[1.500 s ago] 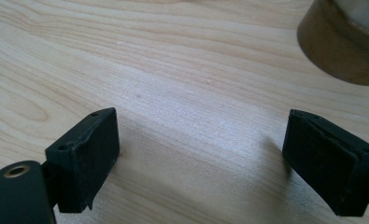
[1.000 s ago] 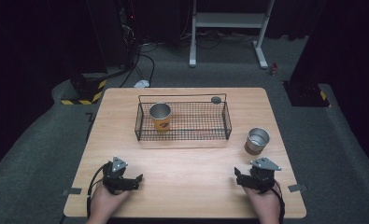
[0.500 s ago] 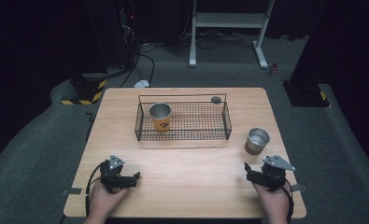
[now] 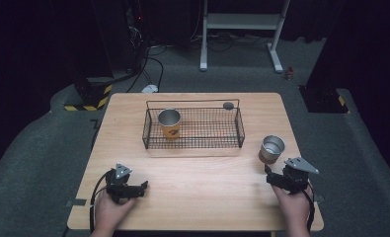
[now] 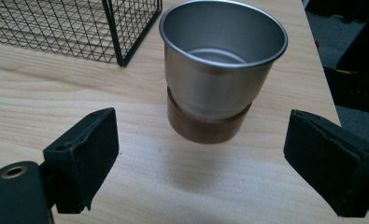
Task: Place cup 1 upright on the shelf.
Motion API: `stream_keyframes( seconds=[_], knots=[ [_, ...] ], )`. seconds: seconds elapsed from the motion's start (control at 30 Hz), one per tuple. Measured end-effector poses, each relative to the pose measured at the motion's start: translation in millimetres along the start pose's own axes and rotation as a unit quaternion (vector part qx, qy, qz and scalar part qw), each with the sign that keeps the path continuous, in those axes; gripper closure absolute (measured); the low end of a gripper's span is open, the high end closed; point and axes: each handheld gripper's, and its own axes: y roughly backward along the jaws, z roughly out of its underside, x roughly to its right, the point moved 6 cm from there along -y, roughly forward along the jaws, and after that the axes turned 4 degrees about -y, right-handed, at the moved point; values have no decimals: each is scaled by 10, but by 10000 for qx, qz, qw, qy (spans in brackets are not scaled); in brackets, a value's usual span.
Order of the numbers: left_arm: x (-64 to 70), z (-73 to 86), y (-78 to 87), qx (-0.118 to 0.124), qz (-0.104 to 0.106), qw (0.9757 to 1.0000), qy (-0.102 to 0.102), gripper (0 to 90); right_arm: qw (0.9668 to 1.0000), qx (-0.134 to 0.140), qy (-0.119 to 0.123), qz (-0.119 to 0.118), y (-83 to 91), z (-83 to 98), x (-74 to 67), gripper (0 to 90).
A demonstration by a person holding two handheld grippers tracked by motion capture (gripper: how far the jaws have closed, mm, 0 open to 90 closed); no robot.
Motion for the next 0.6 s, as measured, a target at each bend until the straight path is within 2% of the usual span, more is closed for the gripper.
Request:
stream_keyframes(
  seconds=[0.27, 0.4, 0.6],
  knots=[
    [-1, -1, -2, -2, -10, 10000, 12, 0, 9999, 54, -96, -131, -144, -94, 38, 99],
    [-1, -1, -1, -7, -11, 10000, 16, 0, 9999, 69, -91, -7, -238, -152, 67, 100],
    [1, -1, -2, 0, -14, 10000, 56, 1, 9998, 54, -208, -46, -411, -208, 130, 99]
  ],
)
